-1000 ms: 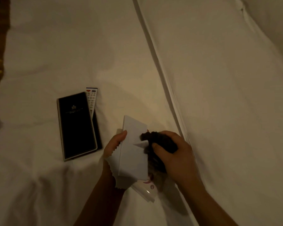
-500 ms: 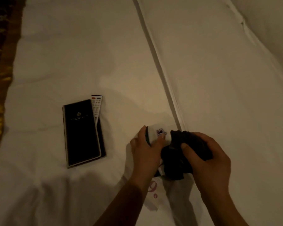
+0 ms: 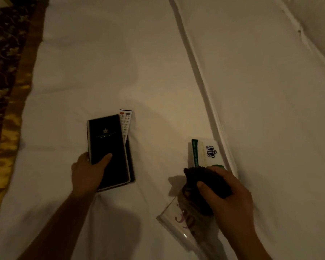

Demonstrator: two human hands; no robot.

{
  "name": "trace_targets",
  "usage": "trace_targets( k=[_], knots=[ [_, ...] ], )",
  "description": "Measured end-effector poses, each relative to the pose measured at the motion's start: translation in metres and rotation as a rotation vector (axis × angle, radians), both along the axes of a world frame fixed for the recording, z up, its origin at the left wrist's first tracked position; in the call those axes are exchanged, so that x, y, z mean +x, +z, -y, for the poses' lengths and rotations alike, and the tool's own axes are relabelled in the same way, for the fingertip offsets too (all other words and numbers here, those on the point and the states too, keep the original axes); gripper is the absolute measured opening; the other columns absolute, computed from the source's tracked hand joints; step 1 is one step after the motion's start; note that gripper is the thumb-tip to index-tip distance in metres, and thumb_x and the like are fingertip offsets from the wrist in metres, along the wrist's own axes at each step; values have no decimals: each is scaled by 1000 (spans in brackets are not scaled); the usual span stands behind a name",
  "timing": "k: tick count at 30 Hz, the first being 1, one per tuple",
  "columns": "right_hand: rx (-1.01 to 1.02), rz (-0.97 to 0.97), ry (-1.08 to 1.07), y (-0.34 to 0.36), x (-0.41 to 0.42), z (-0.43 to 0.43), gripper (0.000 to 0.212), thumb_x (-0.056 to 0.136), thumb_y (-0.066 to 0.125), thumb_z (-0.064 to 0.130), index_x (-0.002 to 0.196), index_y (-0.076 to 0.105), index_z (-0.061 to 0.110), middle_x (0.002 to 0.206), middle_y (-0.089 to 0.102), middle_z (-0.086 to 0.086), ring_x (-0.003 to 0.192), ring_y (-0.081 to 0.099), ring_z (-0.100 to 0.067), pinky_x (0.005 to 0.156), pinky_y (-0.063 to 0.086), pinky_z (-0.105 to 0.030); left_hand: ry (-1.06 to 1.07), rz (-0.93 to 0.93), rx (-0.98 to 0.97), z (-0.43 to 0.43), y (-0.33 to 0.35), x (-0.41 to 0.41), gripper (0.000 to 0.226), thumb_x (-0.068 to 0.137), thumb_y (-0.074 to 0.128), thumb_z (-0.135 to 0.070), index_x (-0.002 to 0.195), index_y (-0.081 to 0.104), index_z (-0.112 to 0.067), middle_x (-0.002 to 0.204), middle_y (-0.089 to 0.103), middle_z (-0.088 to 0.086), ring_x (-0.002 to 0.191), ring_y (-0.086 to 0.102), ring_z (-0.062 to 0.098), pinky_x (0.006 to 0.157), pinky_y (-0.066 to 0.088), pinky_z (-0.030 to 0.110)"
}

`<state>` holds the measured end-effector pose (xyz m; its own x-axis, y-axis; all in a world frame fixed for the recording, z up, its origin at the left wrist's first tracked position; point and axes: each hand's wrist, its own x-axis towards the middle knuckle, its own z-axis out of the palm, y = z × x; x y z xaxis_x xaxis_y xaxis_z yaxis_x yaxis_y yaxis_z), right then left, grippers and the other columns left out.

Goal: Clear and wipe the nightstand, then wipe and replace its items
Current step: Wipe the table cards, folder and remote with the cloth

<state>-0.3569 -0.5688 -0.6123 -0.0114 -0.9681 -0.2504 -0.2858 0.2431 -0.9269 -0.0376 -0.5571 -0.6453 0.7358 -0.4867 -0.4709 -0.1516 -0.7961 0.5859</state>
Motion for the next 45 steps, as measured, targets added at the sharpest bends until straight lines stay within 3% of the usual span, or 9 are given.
trace_targets(
  k=[6,15,21,26,29,33,37,40,45],
  knots=[
    [37,-7,30,8,18,1,38,75,81,22,100,69,48,103,64,33,96,61,8,88,58,-43,141,-544,-209,14,-2,19,52,57,86,-17,105,70,-6,93,78,14,75,77,26,57,61,30],
    [-139,55,255,53,68,5,37,73,75,42,107,64,51,106,67,22,102,63,1,84,55,-22,89,-610,-508,-25,39,-45,54,57,81,-13,110,71,-21,97,79,7,81,77,28,59,61,33],
    [-354,-229,456,48,91,34,48,79,73,43,125,59,38,113,60,13,106,55,-3,92,49,-26,-98,-678,-453,-33,48,-103,63,55,80,-14,116,69,-21,102,79,6,93,76,27,73,61,36],
    [-326,-475,134,36,57,82,43,80,75,36,121,64,31,106,67,5,89,54,-3,73,42,-19,-173,-822,-347,-42,43,-111,53,60,81,-10,111,72,-17,103,78,11,94,76,30,72,62,33],
    [-355,-357,104,40,65,77,39,79,74,38,117,64,35,102,66,11,90,58,-2,78,48,-22,-233,-862,-332,-38,41,-115,53,61,81,-8,113,72,-13,104,78,13,96,75,32,74,62,35],
    [-467,-320,489,45,100,39,39,79,70,40,117,64,34,99,65,7,92,59,-10,79,52,-32,-339,-707,-309,-30,45,-128,49,75,76,8,120,64,-7,90,76,-3,88,72,-5,76,56,15],
    [-448,-433,327,37,79,64,40,83,69,38,122,64,31,101,66,3,89,61,-12,74,50,-26,-273,-722,-343,-30,38,-125,65,55,87,-18,117,68,-17,104,79,6,97,75,26,81,61,41],
    [-393,-426,259,31,58,71,39,82,73,35,120,66,31,97,67,7,83,56,-1,68,39,-7,-241,-794,-361,-29,36,-124,67,57,88,-32,119,69,-18,107,78,9,97,75,29,77,62,36],
    [-340,-429,395,34,42,36,40,80,67,42,119,66,32,95,65,9,82,59,-6,70,50,-24,10,-834,-304,-19,35,-132,64,68,53,-79,99,79,-28,94,80,3,83,78,20,60,60,27]
  ],
)
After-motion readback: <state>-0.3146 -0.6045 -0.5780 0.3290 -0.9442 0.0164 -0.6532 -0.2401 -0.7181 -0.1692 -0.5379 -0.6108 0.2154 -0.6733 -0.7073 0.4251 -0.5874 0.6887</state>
